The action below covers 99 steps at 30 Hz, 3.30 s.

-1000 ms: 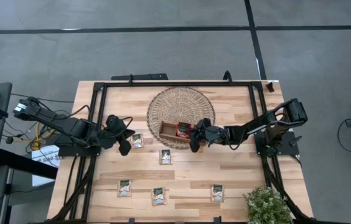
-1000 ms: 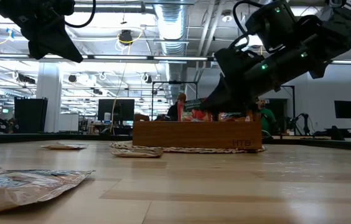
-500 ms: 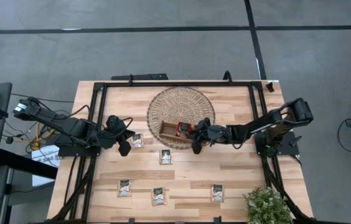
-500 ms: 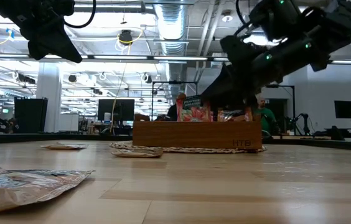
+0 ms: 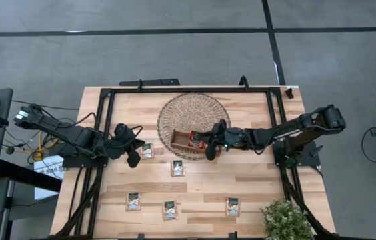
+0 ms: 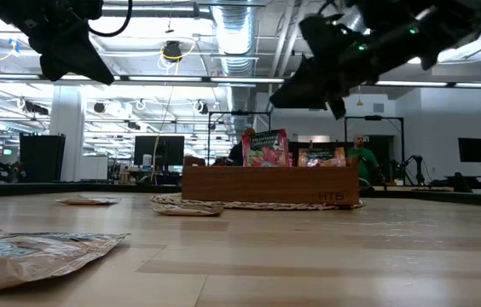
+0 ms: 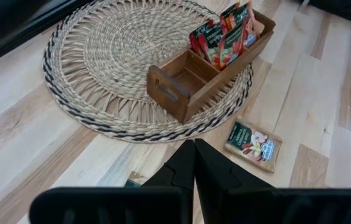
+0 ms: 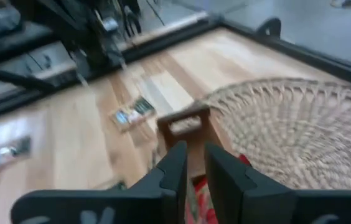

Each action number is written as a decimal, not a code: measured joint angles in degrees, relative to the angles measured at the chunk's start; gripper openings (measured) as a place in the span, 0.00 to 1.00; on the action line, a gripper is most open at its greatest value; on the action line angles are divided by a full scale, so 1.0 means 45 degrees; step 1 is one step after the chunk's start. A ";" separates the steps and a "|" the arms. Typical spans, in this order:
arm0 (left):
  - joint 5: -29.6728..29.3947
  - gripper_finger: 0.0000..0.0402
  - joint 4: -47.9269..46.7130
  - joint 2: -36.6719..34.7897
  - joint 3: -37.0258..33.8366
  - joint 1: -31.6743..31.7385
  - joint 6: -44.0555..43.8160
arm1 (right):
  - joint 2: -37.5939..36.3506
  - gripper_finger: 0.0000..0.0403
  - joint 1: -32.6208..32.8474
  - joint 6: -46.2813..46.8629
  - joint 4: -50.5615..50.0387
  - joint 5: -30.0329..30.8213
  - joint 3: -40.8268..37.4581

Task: Pick & Place Tea
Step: Put the red tea bag into the middle section of the wooden organizer, then put the brown tea bag into the left section of the wooden organizer

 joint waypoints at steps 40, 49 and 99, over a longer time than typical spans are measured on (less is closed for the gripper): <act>-0.0002 0.00 0.0045 0.0000 0.0000 -0.0005 0.0184 | -0.3614 0.00 0.0675 -0.0723 -0.8255 0.0267 0.2241; 0.0074 0.00 -0.0034 0.0000 0.0000 -0.0005 0.0103 | -0.7239 0.00 0.2886 0.1743 -1.1753 0.0343 0.1740; 0.2077 0.00 0.0926 0.2686 0.0010 -0.0006 -0.1525 | 0.0184 0.21 0.7271 0.4701 -1.3283 -0.7034 0.3778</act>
